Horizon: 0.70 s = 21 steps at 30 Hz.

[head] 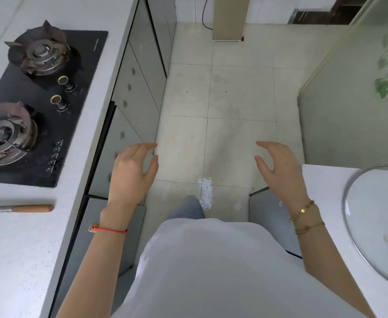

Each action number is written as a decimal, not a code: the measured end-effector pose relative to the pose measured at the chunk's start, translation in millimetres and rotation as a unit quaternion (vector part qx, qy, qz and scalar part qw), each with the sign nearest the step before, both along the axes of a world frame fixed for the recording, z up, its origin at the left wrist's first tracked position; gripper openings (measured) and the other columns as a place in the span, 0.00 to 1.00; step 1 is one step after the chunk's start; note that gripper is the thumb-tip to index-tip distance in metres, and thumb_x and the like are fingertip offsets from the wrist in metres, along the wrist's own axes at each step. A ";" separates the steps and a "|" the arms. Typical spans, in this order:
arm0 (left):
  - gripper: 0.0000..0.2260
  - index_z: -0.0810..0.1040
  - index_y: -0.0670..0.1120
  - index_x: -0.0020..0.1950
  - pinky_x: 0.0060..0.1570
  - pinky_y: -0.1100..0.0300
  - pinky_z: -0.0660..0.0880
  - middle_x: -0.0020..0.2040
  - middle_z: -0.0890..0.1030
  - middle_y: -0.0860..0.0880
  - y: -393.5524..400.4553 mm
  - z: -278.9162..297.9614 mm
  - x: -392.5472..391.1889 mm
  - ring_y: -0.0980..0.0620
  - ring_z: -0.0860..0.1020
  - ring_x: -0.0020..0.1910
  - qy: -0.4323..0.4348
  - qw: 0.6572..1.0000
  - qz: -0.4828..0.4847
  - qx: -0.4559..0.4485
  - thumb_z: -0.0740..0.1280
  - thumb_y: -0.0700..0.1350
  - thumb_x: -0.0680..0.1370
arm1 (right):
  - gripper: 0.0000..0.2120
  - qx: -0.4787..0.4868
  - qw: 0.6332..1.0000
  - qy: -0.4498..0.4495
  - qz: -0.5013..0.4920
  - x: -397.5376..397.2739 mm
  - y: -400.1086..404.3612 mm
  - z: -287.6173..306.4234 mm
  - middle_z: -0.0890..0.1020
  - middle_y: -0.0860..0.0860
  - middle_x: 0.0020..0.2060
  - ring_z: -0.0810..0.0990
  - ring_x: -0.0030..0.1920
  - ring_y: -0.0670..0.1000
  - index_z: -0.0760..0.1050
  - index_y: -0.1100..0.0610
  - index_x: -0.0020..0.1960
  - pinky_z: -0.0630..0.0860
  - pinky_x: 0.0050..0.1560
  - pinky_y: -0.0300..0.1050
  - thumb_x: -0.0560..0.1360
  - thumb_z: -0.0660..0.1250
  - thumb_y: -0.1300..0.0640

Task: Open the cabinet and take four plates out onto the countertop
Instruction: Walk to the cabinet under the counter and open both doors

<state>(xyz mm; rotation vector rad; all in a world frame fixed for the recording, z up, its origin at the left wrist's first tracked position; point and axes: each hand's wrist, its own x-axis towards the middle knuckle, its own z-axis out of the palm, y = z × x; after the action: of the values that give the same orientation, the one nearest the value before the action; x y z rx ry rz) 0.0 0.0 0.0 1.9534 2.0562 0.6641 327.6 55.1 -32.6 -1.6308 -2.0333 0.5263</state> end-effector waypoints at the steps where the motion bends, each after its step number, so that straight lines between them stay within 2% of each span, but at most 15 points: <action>1: 0.12 0.78 0.42 0.62 0.57 0.43 0.75 0.57 0.81 0.44 5.9 -1.8 1.1 0.44 0.78 0.57 -0.006 1.000 -0.001 0.003 0.65 0.41 0.79 | 0.16 -0.001 1.000 0.006 -0.006 1.6 5.1 -1.2 0.79 0.52 0.59 0.73 0.62 0.53 0.74 0.56 0.65 0.67 0.65 0.43 0.78 0.64 0.56; 4: 0.13 0.77 0.42 0.62 0.57 0.43 0.75 0.57 0.81 0.44 24.7 -4.3 4.3 0.44 0.78 0.57 -0.007 1.000 -0.007 -0.008 0.65 0.41 0.79 | 0.16 -0.024 1.000 -0.002 -0.016 2.4 20.1 -0.7 0.79 0.52 0.59 0.73 0.63 0.53 0.73 0.56 0.65 0.68 0.66 0.46 0.78 0.64 0.56; 12: 0.13 0.78 0.42 0.63 0.56 0.44 0.76 0.57 0.81 0.45 102.8 -19.4 -2.0 0.45 0.78 0.57 -0.016 1.000 -0.008 -0.021 0.65 0.41 0.79 | 0.16 -0.046 0.999 -0.016 -0.024 -4.8 96.1 -14.7 0.78 0.52 0.60 0.73 0.63 0.52 0.73 0.57 0.65 0.65 0.64 0.40 0.78 0.64 0.56; 17: 0.13 0.77 0.42 0.63 0.56 0.44 0.76 0.58 0.81 0.45 185.8 -25.9 -15.4 0.44 0.78 0.58 -0.021 0.999 -0.007 -0.038 0.64 0.41 0.79 | 0.16 -0.044 0.999 -0.017 -0.023 -18.1 177.4 -21.2 0.79 0.52 0.60 0.73 0.62 0.52 0.73 0.56 0.65 0.68 0.66 0.45 0.78 0.64 0.55; 21: 0.13 0.77 0.43 0.63 0.59 0.44 0.74 0.59 0.80 0.45 269.2 -19.3 -28.8 0.45 0.78 0.59 -0.029 0.999 -0.005 -0.038 0.64 0.42 0.80 | 0.16 -0.032 0.999 -0.016 -0.029 -30.4 261.9 -14.5 0.78 0.50 0.60 0.73 0.62 0.50 0.73 0.54 0.65 0.66 0.64 0.40 0.78 0.63 0.54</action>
<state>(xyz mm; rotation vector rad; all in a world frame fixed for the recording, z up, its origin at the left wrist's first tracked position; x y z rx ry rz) -28.8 269.2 -19.3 1.8802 2.0054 0.6220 297.2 317.0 -47.2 -1.7405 -2.0040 0.5537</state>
